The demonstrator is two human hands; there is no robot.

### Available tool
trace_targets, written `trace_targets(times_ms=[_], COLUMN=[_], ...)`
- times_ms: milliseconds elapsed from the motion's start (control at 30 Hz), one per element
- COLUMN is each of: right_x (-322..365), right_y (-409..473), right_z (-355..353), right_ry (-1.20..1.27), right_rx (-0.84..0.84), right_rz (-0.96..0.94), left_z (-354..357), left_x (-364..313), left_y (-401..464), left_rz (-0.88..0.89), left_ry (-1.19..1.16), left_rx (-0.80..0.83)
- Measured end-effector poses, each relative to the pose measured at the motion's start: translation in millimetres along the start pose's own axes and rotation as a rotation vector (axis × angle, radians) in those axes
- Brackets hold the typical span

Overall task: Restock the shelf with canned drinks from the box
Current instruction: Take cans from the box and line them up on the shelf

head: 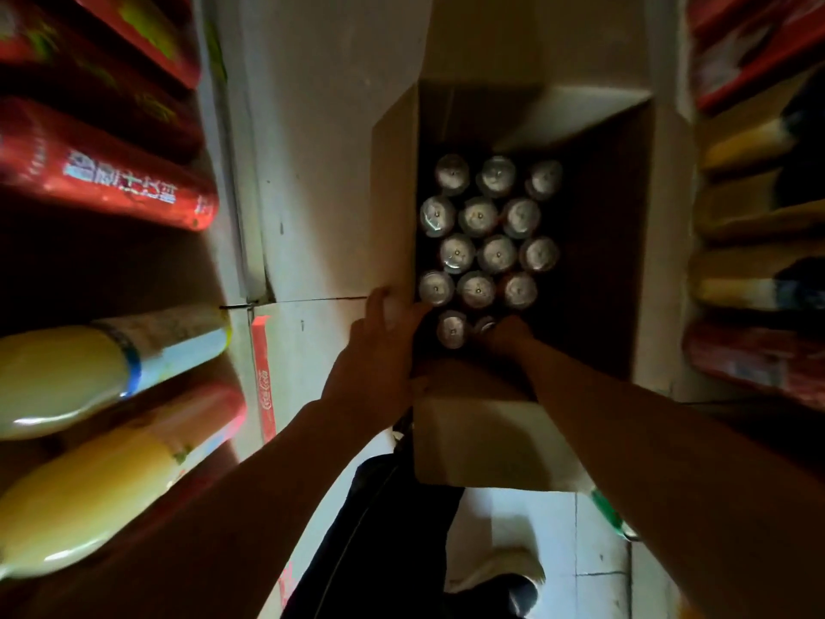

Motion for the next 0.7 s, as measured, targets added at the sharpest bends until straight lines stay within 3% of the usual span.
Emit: trace_targets(times_ms=[67,267,367,467,600,700], right_x=[0.2,-3.4,-11.9,-17.0,-31.5,-61.0], right_y=[4.0,-29.3,-94.5,-180.0,-311.5,-418.9], right_z=[2.5,-20.8,-61.4,-107.9,-175.2,-220.6], right_ry=[0.021,0.079,0.353,0.627,0.730,0.764], right_rx=[0.020,-0.138,-0.139,-0.044,0.047,-0.009], right_rz=[0.005,-0.084,-0.055,-0.019,-0.078,-0.132], left_z=[3.8,-2.4,-22.2,-45.8,-82.4,-123.3], left_x=[3.6,-3.7,-32.7,-80.1,-169.1,-252.5], left_y=[0.9,7.5,-3.5,-21.5,-59.5,-106.4], left_rz=[0.012,-0.059,-0.056,0.137,0.338,0.443], left_ry=[-0.016,0.058,0.044,-0.137,-0.258,-0.265], left_rx=[-0.016,0.101,0.088,0.052,0.077,-0.046])
Point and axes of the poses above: each hand's wrist, its own y-axis towards the middle knuckle, its own z-axis out of the palm, x = y × z, the point moved 1 cm from there along y, towards the middle knuckle, and after that the axes turned 5 degrees about z, right-handed, at the moved point
